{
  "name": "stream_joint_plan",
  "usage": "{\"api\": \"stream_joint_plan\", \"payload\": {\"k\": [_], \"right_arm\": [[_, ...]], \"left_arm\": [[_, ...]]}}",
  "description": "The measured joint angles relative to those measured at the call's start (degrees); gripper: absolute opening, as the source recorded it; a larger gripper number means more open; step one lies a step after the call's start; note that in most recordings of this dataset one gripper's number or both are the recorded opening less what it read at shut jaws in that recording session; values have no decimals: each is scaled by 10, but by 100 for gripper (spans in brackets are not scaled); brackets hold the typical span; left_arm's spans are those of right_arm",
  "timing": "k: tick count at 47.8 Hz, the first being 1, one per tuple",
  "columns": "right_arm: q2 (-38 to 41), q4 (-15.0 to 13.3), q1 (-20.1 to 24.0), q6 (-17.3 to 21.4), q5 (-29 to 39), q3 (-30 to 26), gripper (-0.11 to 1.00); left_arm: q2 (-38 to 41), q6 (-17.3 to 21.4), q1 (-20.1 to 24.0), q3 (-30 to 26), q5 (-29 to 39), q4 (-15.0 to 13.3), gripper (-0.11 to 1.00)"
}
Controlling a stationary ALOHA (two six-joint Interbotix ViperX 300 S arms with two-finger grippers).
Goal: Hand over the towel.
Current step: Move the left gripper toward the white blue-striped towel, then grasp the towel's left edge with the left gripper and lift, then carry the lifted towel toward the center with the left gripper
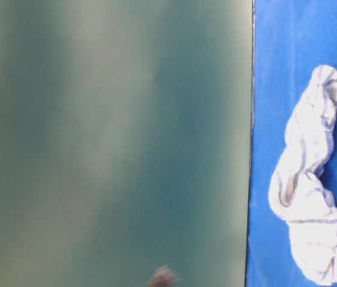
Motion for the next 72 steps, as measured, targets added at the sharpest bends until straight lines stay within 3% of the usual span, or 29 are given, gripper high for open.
{"api": "stream_joint_plan", "payload": {"k": [20,29,35,46,50,59,72], "right_arm": [[30,0,-1,1,-1,0,0],[38,0,-1,2,-2,0,0],[38,0,-1,2,-2,0,0],[38,0,-1,2,-2,0,0],[38,0,-1,2,-2,0,0],[38,0,-1,2,-2,-1,0],[37,0,-1,2,9,-6,0]], "left_arm": [[301,-2,10,-102,2,-1,93],[363,0,11,-127,0,-1,92],[362,1,11,-126,2,0,85],[347,4,16,-121,28,-1,26],[335,4,16,-119,37,-1,10],[254,4,15,-116,74,-1,9],[78,1,-7,-126,85,-1,9]]}}
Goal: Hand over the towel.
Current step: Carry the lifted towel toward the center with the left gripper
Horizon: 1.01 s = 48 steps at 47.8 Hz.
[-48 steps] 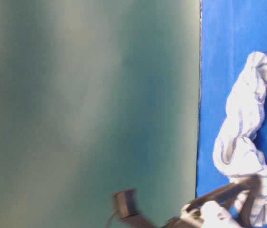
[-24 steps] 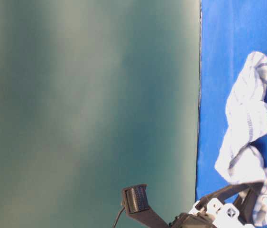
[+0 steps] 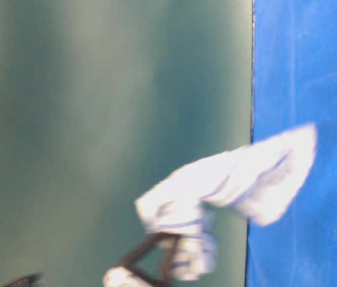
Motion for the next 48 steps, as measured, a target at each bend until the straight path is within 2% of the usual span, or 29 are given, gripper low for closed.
{"api": "stream_joint_plan", "payload": {"k": [9,21,36,48], "right_arm": [[-1,0,0,0,1,-1,0],[1,0,0,0,0,-1,0],[4,0,1,4,-1,-1,0],[52,0,8,18,-28,-22,1]], "left_arm": [[-57,0,-47,-19,-11,0,9],[-48,1,-127,-47,-52,0,9],[-44,6,-130,-48,-54,0,9],[-44,7,-130,-48,-54,0,9]]}}
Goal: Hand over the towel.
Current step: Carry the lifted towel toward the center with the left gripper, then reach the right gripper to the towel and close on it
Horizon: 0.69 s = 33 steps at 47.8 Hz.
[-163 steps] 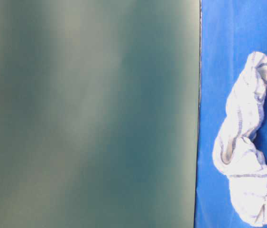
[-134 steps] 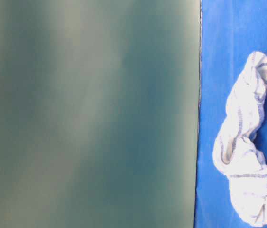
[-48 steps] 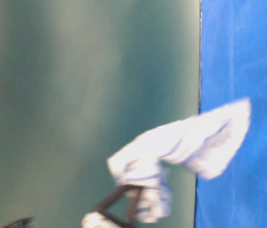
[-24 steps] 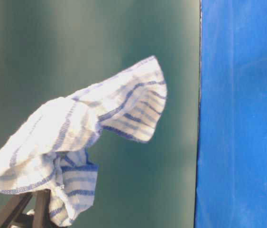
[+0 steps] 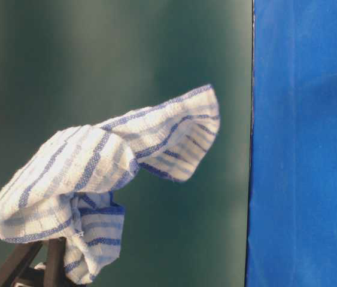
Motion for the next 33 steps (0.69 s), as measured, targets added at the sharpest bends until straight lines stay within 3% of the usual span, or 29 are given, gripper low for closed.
{"api": "stream_joint_plan", "payload": {"k": [3,12,16,33], "right_arm": [[28,0,13,3,-2,-18,4],[125,0,35,4,-9,-83,57],[169,0,40,8,-27,-113,71],[314,4,43,33,-69,-230,73]], "left_arm": [[0,0,0,0,1,0,9],[1,1,0,0,1,0,9],[2,1,0,0,1,0,9],[10,1,0,0,4,0,9]]}}
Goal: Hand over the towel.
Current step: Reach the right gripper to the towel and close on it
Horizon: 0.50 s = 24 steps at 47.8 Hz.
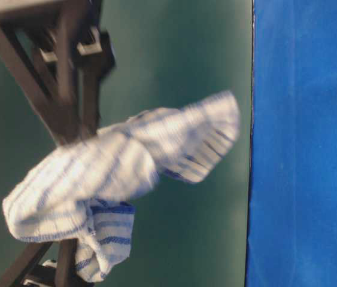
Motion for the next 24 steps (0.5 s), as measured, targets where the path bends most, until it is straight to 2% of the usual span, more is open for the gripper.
{"api": "stream_joint_plan", "payload": {"k": [10,24], "right_arm": [[53,0,-11,0,39,-53,73],[77,4,-25,0,49,-77,73]], "left_arm": [[0,0,-1,0,3,0,9],[1,0,0,0,5,0,9]]}}
